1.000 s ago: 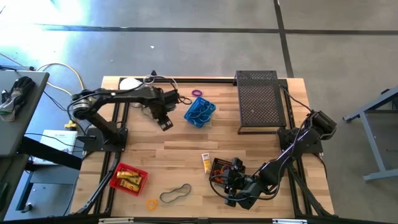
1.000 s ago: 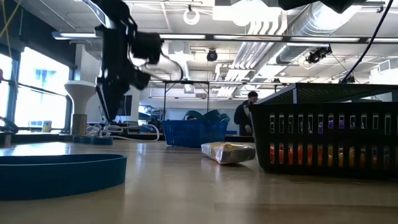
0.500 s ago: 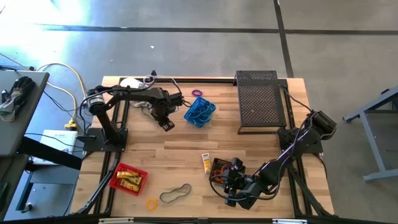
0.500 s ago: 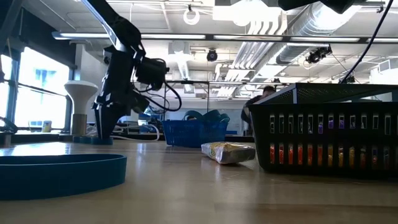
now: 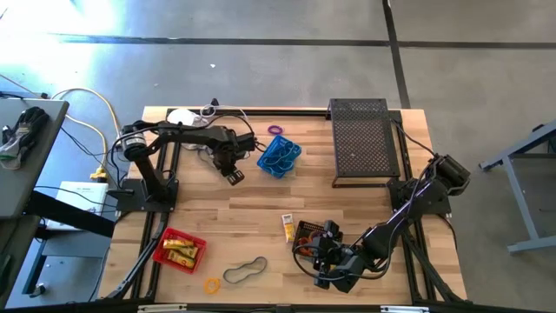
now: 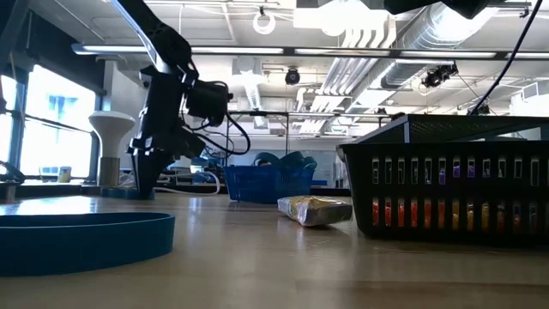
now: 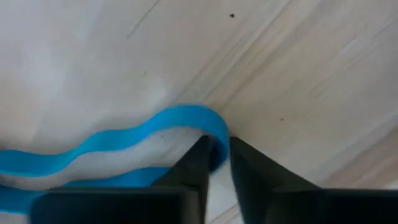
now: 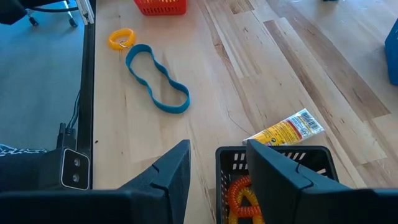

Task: Pick & Place Office Desk Supplies
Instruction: Put the top blue rubber band into the blue bin

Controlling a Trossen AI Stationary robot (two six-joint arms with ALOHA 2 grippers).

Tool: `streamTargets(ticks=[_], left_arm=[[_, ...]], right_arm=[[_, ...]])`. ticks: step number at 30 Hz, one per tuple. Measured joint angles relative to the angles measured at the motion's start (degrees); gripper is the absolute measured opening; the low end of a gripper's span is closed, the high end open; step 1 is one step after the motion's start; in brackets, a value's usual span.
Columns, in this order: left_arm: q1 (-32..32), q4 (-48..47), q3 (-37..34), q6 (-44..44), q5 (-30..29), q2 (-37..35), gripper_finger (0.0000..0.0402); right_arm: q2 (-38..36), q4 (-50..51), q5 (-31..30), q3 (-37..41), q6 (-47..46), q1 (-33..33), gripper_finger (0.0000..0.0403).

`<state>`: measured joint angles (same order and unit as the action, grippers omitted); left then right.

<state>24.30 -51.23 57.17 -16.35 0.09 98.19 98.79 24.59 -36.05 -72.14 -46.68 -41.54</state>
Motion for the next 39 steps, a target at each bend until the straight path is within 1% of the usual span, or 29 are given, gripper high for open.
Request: streamTargets(ticks=[1, 3, 7, 10, 12, 15, 18, 22, 25, 29, 31, 33, 35, 37, 39], left_arm=[[-0.3, 0.9, -0.6, -0.1, -0.2, -0.2, 0.0026], [-0.8, 2.0, -1.8, -0.3, -0.6, -0.4, 0.0009], [-2.0, 2.0, -2.4, -0.9, -2.4, -0.7, 0.0003], [-3.8, 1.6, -2.1, -1.3, -3.9, -2.2, 0.0003], [-5.5, -0.5, -1.2, -0.9, -5.4, -4.2, 0.0002], [-8.5, -3.7, 2.3, -1.1, -8.6, -7.8, 0.0002], [-12.6, -8.2, 6.9, -3.5, -10.9, -11.6, 0.0002], [-19.1, -8.0, 13.8, -4.5, -11.2, -16.8, 0.0002], [-23.3, -1.8, 17.1, -4.6, -11.2, -19.4, 0.0001], [-26.0, 15.6, 17.7, -5.1, -11.1, -20.7, 0.0001], [-26.4, 21.9, 17.7, -4.8, -10.7, -20.5, 0.0001], [-26.0, 27.4, 17.7, -2.7, -10.4, -19.7, 0.0001], [-24.7, 30.4, 17.7, 0.8, -9.9, -18.7, 0.0001], [-22.3, 32.8, 17.7, 3.2, -9.9, -17.3, 0.0001], [-19.0, 34.0, 17.7, 3.4, -8.8, -15.5, 0.0001]], right_arm=[[0.0, 0.0, 0.0, 0.0, 0.0, 0.0, 0.0144], [0.0, 0.0, 0.0, 0.0, 0.0, 0.0, 0.0144], [0.0, 0.0, 0.0, 0.0, 0.0, 0.0, 0.0144], [0.0, 0.0, 0.0, 0.0, 0.0, 0.0, 0.0144], [0.0, 0.0, 0.0, 0.0, 0.2, 0.0, 0.0144], [0.0, 0.0, 0.0, 0.0, 0.3, 0.0, 0.0144], [0.0, 0.0, 0.0, 0.0, 0.3, 0.1, 0.0144], [0.0, 0.0, 0.0, 0.0, 0.4, 0.1, 0.0144], [0.0, 0.0, 0.0, 0.0, 0.4, 0.1, 0.0144], [0.0, 0.0, 0.0, 0.0, 0.2, 0.1, 0.0144], [0.0, 0.0, 0.0, 0.0, 0.1, 0.1, 0.0144], [0.0, 0.0, 0.0, 0.0, 0.0, 0.1, 0.0144], [0.0, 0.0, 0.0, 0.0, 0.0, 0.1, 0.0144], [0.0, 0.0, 0.0, 0.0, 0.1, 0.1, 0.0144], [0.0, -0.1, 0.0, 0.0, 0.3, 0.1, 0.0144]])
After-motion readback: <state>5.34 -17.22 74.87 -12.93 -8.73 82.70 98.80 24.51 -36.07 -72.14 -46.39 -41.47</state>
